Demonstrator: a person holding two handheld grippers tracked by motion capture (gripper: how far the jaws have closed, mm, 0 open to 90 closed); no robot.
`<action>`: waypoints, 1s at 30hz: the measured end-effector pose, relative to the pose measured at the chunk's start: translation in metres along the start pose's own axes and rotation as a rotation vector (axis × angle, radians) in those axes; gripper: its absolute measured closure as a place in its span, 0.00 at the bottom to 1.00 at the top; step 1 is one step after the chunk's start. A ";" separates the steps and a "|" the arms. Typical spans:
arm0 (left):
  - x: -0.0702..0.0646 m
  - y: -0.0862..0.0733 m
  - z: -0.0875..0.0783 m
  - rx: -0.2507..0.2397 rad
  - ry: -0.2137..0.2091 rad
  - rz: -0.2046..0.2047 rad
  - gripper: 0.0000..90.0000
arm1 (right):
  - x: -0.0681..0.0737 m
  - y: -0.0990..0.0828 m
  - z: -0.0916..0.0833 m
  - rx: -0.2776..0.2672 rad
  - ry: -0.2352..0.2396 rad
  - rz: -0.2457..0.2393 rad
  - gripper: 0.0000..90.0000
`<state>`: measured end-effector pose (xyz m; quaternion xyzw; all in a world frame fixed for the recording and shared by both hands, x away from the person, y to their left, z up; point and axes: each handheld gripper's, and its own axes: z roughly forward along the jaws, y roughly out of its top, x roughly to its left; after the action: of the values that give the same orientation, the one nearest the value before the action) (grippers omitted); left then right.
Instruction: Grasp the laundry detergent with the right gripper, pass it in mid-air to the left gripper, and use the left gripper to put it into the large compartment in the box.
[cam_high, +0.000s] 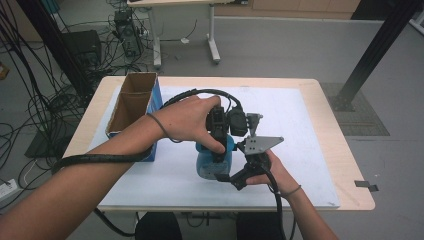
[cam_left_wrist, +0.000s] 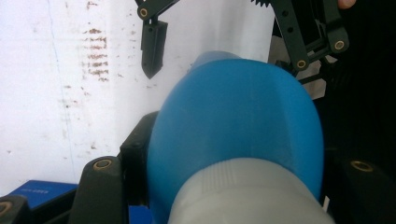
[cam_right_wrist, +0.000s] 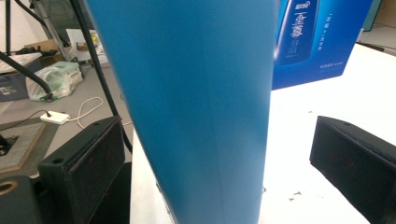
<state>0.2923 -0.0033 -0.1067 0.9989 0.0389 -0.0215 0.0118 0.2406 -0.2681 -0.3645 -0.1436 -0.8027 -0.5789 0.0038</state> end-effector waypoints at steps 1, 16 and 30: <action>0.000 0.001 -0.002 0.003 0.002 0.001 0.43 | 0.000 0.000 0.000 -0.001 0.001 0.001 0.04; 0.005 0.001 -0.037 -0.018 0.008 -0.055 0.43 | 0.002 -0.007 -0.006 -0.006 -0.030 0.008 0.04; 0.017 0.003 -0.074 -0.023 0.048 -0.334 0.43 | 0.005 -0.013 -0.012 -0.005 -0.054 0.021 0.04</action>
<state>0.3127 -0.0026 -0.0334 0.9786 0.2051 0.0011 0.0185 0.2314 -0.2818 -0.3719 -0.1675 -0.7995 -0.5767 -0.0124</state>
